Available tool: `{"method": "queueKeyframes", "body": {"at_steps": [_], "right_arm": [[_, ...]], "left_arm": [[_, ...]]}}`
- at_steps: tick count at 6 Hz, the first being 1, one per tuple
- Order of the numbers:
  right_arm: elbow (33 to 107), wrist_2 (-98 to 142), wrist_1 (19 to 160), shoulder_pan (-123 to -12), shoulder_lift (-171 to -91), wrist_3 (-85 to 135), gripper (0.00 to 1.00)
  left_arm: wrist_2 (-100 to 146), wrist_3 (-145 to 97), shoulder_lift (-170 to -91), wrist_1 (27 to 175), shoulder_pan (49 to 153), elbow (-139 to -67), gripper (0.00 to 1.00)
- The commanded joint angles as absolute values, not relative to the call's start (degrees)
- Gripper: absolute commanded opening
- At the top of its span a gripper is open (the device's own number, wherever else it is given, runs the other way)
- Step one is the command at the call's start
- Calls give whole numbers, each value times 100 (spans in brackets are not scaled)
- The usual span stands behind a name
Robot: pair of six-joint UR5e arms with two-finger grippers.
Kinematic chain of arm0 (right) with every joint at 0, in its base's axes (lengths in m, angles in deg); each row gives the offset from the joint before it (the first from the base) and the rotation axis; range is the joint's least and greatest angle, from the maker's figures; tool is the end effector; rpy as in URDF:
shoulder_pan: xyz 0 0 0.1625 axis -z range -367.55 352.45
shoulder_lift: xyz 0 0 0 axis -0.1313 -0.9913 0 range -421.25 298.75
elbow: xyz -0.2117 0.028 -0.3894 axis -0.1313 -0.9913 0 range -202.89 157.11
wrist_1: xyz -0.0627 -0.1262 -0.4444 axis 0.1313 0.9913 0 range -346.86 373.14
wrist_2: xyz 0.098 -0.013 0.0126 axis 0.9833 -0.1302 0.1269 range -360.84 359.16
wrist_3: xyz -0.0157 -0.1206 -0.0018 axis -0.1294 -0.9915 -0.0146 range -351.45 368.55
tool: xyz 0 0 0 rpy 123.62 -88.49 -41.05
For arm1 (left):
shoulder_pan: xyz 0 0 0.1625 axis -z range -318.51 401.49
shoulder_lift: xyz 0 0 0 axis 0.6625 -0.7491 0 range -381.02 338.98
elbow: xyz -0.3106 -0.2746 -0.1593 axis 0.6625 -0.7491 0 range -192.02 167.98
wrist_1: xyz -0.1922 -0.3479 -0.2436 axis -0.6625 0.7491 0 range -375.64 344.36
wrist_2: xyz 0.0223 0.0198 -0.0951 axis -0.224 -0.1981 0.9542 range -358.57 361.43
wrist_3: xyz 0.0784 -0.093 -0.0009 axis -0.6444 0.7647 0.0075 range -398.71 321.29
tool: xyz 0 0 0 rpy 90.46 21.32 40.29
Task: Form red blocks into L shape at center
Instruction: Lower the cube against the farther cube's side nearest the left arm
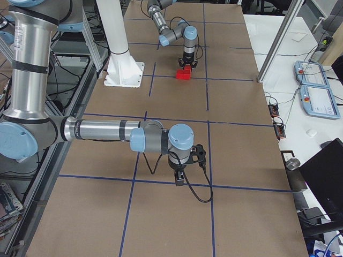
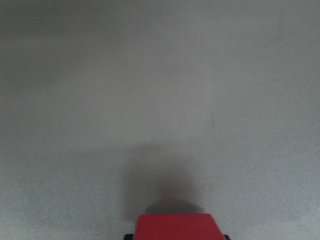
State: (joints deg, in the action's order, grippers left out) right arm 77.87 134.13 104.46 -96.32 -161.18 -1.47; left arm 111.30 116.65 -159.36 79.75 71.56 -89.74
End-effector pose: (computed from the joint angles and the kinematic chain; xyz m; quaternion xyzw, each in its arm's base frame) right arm 0.0374 -0.4701 0.6804 0.0254 -0.3816 -0.0890 0.9197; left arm 0.6839 -0.5020 0.2146 -0.2594 0.2833 -0.6405 0.6650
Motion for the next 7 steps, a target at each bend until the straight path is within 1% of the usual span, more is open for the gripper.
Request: {"method": "queueKeyframes", "body": {"at_steps": [1, 2, 3, 4, 5, 7], "right_arm": [[7783, 13407, 10446, -9631, -16119, -147, 100], [7783, 13407, 10446, -9631, -16119, -147, 100], [7783, 13407, 10446, -9631, -16119, -147, 100], [7783, 13407, 10446, -9631, -16110, -147, 100], [7783, 13407, 10455, -9631, -16110, -138, 100], [7783, 13407, 10446, -9631, -16110, -138, 100]], "left_arm": [[11130, 11659, -15936, 8068, 7155, -8928, 22], [11130, 11616, -15936, 8086, 7155, -8936, 27], [11138, 11563, -15945, 8086, 7155, -8937, 34], [11147, 11388, -15936, 8112, 7163, -8954, 47], [11182, 11169, -15927, 8078, 7163, -8972, 99], [11409, 10835, -15901, 7650, 7198, -9426, 100]]}}
